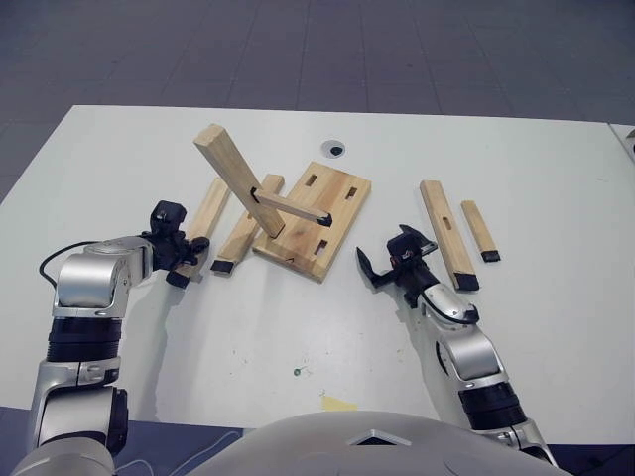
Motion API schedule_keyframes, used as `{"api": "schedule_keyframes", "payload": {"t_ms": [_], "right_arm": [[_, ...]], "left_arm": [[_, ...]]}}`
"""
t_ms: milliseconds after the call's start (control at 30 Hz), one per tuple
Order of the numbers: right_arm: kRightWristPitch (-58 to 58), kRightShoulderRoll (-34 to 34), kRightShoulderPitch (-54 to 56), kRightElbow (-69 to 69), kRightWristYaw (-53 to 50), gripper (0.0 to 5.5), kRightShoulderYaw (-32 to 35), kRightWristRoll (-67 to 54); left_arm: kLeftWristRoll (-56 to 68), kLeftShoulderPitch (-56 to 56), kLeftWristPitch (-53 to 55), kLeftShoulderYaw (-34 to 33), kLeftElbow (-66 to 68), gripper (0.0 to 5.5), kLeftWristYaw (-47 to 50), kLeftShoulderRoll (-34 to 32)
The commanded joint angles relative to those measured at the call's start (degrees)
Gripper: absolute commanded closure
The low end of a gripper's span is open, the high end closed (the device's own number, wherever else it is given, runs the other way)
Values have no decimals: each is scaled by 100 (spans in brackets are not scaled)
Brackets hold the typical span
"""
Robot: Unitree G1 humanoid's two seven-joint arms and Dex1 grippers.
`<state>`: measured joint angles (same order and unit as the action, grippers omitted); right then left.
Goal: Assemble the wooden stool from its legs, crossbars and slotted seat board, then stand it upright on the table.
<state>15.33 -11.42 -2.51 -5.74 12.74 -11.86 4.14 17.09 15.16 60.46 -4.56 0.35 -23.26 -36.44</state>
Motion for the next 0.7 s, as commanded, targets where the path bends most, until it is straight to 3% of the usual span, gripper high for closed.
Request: {"api": "schedule_keyframes", "payload": {"t_ms": [33, 267, 433, 533, 700], "right_arm": [[123, 10, -17, 155, -49, 10, 86, 29], [-5, 131, 741, -66, -20, 10, 1258, -958], [786, 398, 1739, -715, 215, 10, 2694, -3657], [1409, 375, 2273, -1087, 273, 10, 3360, -5981], [2011, 243, 2819, -966, 267, 10, 3713, -8645]], "left_arm": [[340, 598, -124, -824, 20, 346, 301, 519], [1787, 3039, 72, -2706, 237, 346, 867, 948], [3806, 4329, 811, -3617, -24, 346, 1022, 1288], [5768, 4344, 1158, -3725, -333, 346, 1161, 1793], [8168, 3428, 1378, -2910, 0, 346, 1522, 2301]]}}
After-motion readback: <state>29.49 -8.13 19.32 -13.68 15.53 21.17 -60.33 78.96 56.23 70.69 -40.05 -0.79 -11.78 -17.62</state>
